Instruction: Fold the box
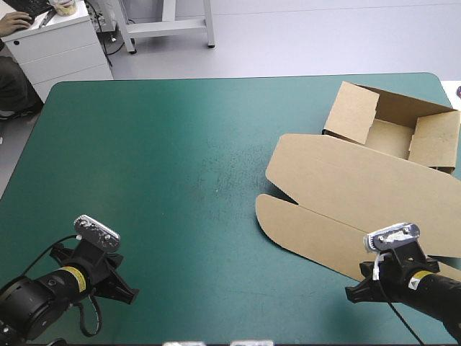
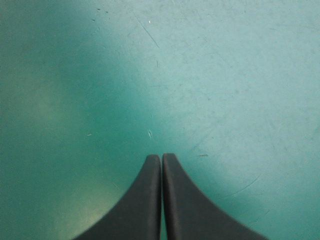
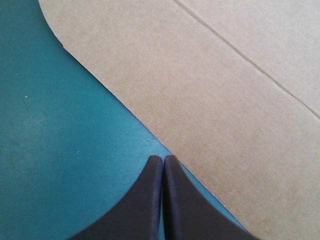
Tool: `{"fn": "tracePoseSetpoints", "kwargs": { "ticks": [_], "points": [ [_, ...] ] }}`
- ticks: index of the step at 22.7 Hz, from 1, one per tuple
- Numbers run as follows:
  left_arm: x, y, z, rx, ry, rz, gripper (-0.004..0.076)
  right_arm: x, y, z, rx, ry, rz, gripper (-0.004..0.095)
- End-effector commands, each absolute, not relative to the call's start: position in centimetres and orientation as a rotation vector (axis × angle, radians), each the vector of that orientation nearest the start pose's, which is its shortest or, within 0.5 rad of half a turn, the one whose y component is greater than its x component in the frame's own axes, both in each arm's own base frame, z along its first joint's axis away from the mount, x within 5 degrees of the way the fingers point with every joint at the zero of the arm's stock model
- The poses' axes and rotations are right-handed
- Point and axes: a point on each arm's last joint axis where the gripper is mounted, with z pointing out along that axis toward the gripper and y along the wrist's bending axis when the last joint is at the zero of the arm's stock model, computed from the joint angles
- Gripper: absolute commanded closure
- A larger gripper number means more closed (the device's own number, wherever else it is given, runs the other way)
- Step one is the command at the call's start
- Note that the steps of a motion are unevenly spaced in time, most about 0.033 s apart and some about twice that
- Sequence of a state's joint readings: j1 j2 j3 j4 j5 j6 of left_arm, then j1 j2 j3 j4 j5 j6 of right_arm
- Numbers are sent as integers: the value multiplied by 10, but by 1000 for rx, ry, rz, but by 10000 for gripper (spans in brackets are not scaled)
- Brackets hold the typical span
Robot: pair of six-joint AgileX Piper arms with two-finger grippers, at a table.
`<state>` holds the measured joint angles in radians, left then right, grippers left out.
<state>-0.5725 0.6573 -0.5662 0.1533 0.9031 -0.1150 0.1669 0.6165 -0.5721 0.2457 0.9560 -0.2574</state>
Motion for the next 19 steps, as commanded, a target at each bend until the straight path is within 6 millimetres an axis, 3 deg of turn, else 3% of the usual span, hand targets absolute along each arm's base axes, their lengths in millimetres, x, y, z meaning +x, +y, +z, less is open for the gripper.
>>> {"fn": "tracePoseSetpoints", "kwargs": {
  "ticks": [1,6,10,14,19],
  "points": [
    [98,-52,276,644,2291,-137,734,82,32,295,-422,2298,266,922],
    [90,-48,262,639,2273,-153,734,62,29,304,-417,2185,258,922],
    [85,-44,265,628,2251,-160,734,49,27,306,-419,2128,248,923],
    [85,-44,265,628,2251,-160,734,49,27,286,-429,2199,250,923],
    [85,-44,265,631,2248,-152,734,48,27,287,-430,2201,255,923]
  ]
}}
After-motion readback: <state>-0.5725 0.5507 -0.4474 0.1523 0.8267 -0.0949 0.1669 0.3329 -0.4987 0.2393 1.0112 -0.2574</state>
